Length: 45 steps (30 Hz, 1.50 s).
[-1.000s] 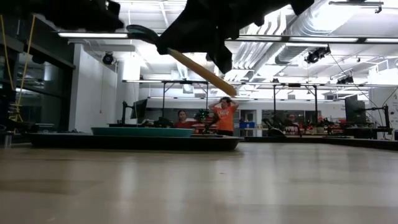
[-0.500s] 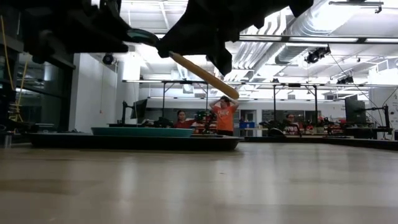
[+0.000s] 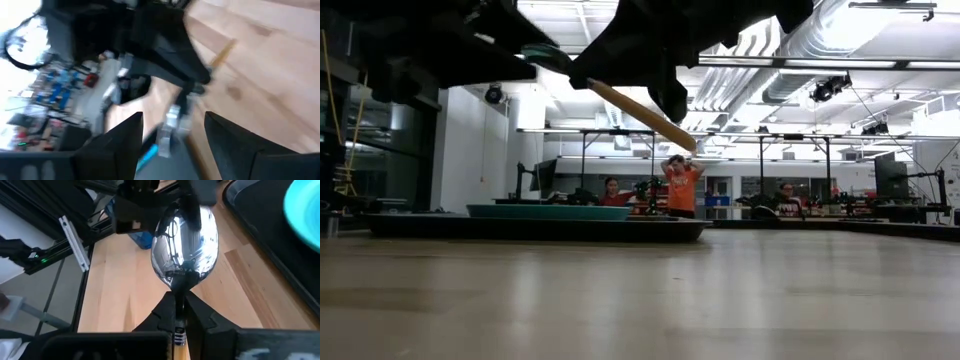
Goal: Pick and place plate/cup/fork/spoon on tray
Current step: Put the orange spoon on the black serving tray beside the blue fork
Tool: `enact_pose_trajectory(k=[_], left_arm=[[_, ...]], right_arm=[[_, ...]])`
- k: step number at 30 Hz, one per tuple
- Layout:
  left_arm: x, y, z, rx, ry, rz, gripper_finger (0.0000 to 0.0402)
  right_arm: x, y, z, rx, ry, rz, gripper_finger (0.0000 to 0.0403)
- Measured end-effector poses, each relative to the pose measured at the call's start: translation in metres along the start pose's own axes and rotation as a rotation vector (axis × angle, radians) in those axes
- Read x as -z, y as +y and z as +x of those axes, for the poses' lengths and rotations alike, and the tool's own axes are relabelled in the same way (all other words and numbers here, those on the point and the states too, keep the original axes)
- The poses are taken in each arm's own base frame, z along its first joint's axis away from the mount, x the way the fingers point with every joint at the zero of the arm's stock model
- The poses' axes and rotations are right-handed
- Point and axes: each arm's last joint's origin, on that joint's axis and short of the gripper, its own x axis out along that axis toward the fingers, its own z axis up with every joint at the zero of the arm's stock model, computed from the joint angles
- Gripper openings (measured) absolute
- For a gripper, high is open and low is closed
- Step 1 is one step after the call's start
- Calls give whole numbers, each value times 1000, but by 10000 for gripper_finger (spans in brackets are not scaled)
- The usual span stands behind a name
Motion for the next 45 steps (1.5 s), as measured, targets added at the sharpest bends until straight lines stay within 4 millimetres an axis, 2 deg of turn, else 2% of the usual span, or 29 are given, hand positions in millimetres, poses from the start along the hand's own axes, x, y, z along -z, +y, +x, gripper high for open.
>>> enact_pose_trajectory(k=[7, 11, 15, 20, 22, 28, 37, 42, 45], left_arm=[[0, -5, 9, -59, 33, 90, 197], [0, -5, 9, -56, 35, 100, 173], [-1, -7, 9, -46, 28, 101, 120], [-4, -10, 6, -22, -1, 112, 26], [-5, -10, 6, -25, -6, 113, 9], [-4, -11, 6, -19, 0, 112, 4], [3, -10, -4, 51, 57, 63, 2], [4, 0, -16, 47, 69, -67, 1], [3, 11, -24, -30, 65, -255, 1]], right_arm=[[1, 0, 0, -6, 17, -1, 3], [1, 0, 0, -5, 19, -1, 3], [1, 0, 0, -5, 19, -1, 3], [1, 0, 0, 0, 17, 2, 3], [1, 0, 0, -2, 18, 4, 3], [1, -1, 0, 13, 13, 1, 30], [-4, -1, -7, 90, -27, -43, 115], [-6, -3, -17, 187, -13, -106, 154], [-5, -2, -18, 216, -10, -144, 164]])
